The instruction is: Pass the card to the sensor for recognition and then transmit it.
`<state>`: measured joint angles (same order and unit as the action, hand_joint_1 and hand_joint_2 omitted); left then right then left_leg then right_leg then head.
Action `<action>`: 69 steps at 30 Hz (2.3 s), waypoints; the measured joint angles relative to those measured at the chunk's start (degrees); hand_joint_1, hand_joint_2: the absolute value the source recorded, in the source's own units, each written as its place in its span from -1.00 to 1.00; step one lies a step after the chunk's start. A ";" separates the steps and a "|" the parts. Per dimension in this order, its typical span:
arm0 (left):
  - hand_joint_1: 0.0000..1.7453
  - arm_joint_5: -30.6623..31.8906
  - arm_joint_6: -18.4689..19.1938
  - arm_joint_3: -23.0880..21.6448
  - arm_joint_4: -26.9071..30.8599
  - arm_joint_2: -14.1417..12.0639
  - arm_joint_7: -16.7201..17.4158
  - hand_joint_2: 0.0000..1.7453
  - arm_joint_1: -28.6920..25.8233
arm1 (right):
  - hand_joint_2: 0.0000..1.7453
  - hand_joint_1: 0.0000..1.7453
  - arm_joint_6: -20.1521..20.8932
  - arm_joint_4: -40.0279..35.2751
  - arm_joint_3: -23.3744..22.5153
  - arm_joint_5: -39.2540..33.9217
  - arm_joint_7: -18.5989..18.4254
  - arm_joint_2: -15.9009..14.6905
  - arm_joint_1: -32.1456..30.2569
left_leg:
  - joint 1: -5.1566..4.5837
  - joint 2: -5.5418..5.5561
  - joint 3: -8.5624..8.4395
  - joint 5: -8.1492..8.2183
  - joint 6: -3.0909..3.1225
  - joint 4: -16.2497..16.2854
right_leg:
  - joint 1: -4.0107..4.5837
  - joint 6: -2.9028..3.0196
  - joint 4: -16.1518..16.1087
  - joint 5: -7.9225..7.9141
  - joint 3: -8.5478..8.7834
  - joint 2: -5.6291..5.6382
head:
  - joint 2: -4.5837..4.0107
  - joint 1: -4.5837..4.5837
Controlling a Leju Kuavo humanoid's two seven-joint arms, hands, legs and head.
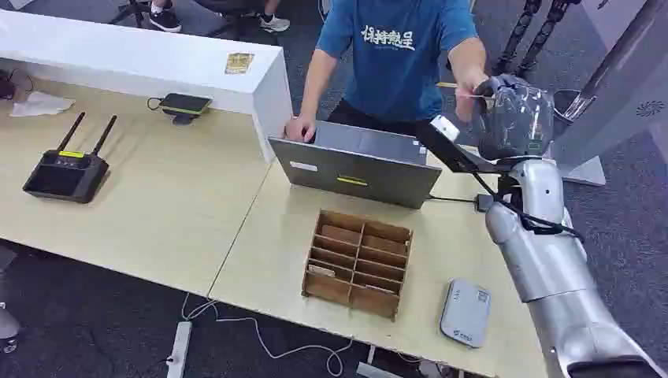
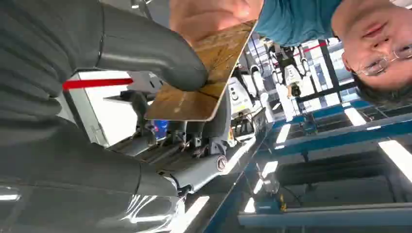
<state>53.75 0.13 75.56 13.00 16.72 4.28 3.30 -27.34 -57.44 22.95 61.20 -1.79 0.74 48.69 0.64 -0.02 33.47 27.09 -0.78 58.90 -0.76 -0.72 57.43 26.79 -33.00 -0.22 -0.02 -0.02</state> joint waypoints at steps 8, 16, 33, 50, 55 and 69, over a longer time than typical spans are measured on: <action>-1.00 -0.13 -0.02 0.00 0.00 0.00 0.31 -1.00 0.01 | 1.00 1.00 0.26 -0.02 0.02 -1.03 0.17 0.00 -0.06 | 0.00 0.00 0.00 0.00 0.00 0.00 | 0.00 0.00 0.00 0.00 0.00 0.00 | 0.00 0.00; -1.00 -0.13 -0.02 0.00 0.00 0.00 0.31 -1.00 0.01 | 1.00 1.00 0.26 -0.02 0.00 -1.16 0.17 0.00 -0.11 | 0.00 0.00 0.00 0.00 0.00 0.00 | 0.00 0.00 0.00 0.00 0.00 0.00 | 0.00 0.00; -1.00 -2.76 -0.44 0.28 0.00 0.17 0.11 -1.00 0.00 | 1.00 1.00 8.04 -6.84 -7.61 -36.24 6.05 1.03 -8.01 | 0.00 0.00 0.00 0.00 0.00 0.01 | 0.00 0.00 -0.01 0.00 -0.03 0.00 | 0.00 0.00; -1.00 -5.88 -1.03 2.58 0.00 0.55 -1.05 -1.00 -0.22 | 1.00 1.00 16.26 -23.56 -13.51 -49.37 9.60 -5.96 -32.10 | -0.01 0.05 0.09 0.06 0.06 0.01 | 0.00 -0.01 -0.05 0.04 -0.06 -0.05 | 0.00 0.00; -1.00 -6.23 -1.03 3.08 0.00 0.61 -1.09 -1.00 -0.26 | 1.00 1.00 16.94 -25.90 -14.75 -49.81 9.64 -7.39 -36.49 | -0.01 -0.01 0.09 0.08 0.03 0.01 | -0.01 -0.01 -0.05 0.03 -0.09 0.00 | 0.00 0.02; -1.00 -7.54 -1.01 4.35 0.00 0.87 -1.55 -1.00 -0.40 | 1.00 1.00 19.04 -32.76 -14.99 -49.77 8.59 -8.70 -47.98 | -0.01 -0.01 0.13 0.11 0.03 0.00 | 0.00 -0.04 -0.05 0.06 -0.11 -0.01 | 0.00 0.00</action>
<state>46.21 -0.87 79.91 13.00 17.59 2.73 2.90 -8.31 -90.20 7.96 11.43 6.80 -7.96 0.71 0.64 -0.02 33.59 27.21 -0.74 58.90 -0.77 -0.76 57.38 26.85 -33.11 -0.22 -0.02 -0.02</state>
